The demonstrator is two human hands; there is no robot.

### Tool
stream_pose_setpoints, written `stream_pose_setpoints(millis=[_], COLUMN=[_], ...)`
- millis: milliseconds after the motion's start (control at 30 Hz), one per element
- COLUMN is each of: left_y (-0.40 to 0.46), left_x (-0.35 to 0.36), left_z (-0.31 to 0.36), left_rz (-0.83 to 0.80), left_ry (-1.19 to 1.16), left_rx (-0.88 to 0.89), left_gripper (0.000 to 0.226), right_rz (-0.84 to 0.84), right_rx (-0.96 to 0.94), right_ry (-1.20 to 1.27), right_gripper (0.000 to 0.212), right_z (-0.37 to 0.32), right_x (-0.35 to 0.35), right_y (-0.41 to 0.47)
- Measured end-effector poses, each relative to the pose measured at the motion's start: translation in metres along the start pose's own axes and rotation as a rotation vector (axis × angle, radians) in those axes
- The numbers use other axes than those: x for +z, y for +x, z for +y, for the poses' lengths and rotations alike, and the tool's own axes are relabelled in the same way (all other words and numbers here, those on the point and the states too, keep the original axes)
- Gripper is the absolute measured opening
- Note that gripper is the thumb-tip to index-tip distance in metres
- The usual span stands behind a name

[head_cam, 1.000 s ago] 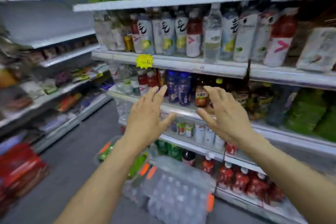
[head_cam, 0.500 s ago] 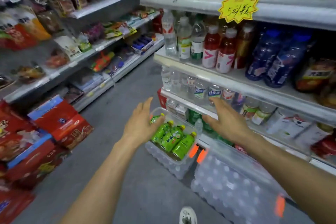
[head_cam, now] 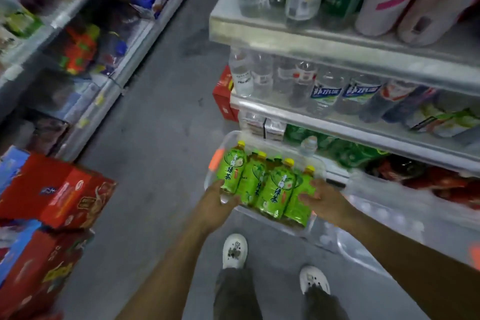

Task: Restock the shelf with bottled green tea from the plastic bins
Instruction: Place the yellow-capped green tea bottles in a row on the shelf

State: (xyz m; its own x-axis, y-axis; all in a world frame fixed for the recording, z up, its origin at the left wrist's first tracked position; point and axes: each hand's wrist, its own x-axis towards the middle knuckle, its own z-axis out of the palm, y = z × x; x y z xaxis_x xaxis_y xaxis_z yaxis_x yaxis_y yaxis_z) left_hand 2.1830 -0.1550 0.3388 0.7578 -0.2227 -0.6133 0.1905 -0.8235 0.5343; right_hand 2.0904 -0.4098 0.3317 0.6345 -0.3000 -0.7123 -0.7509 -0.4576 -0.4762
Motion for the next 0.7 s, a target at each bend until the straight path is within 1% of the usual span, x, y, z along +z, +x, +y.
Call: stream_pose_setpoints(millis=[100,167,233,267,333,400,467,533,567,633,700], left_y=[0.067,0.107,0.142,0.158,0.182,0.202,0.215,0.224,0.226,0.232,0.238], left_x=[0.0,0.004,0.008,0.011,0.016,0.024,0.035,0.047,0.051,0.056,0.055], left_z=[-0.022,-0.034,-0.047,-0.052,-0.057,-0.062,-0.065,-0.065,-0.063,-0.059,-0.055], left_rz=[-0.086,-0.131,-0.15,-0.152,-0.14,-0.129,-0.136,-0.107,-0.097,-0.108,-0.116], left_ry=[0.012,0.04,0.112,0.136,0.172,0.191,0.134,0.06,0.072,0.165,0.185], left_rx=[-0.074,-0.098,-0.103,-0.108,-0.11,-0.109,-0.125,-0.167,-0.2,-0.287,-0.333], left_gripper=[0.071,0.071,0.072,0.072,0.071,0.072,0.078,0.081,0.082,0.089,0.088], right_rz=[-0.009,0.018,0.036,0.056,0.111,0.169,0.225,0.242,0.25,0.269,0.284], right_rx=[0.211,0.327,0.393,0.43,0.477,0.515,0.602,0.69,0.717,0.729,0.691], right_ry=[0.136,0.228,0.293,0.312,0.321,0.337,0.345,0.301,0.273,0.249,0.226], right_gripper=[0.056,0.061,0.069,0.069,0.071,0.079,0.087,0.092,0.093,0.095,0.099], right_z=[-0.007,-0.007,-0.009,-0.012,-0.018,-0.023,-0.028,-0.032,-0.034,-0.036,-0.036], right_x=[0.04,0.066,0.088,0.095,0.106,0.119,0.128,0.136,0.138,0.142,0.149], right_y=[0.037,0.065,0.091,0.102,0.119,0.137,0.149,0.157,0.158,0.158,0.159])
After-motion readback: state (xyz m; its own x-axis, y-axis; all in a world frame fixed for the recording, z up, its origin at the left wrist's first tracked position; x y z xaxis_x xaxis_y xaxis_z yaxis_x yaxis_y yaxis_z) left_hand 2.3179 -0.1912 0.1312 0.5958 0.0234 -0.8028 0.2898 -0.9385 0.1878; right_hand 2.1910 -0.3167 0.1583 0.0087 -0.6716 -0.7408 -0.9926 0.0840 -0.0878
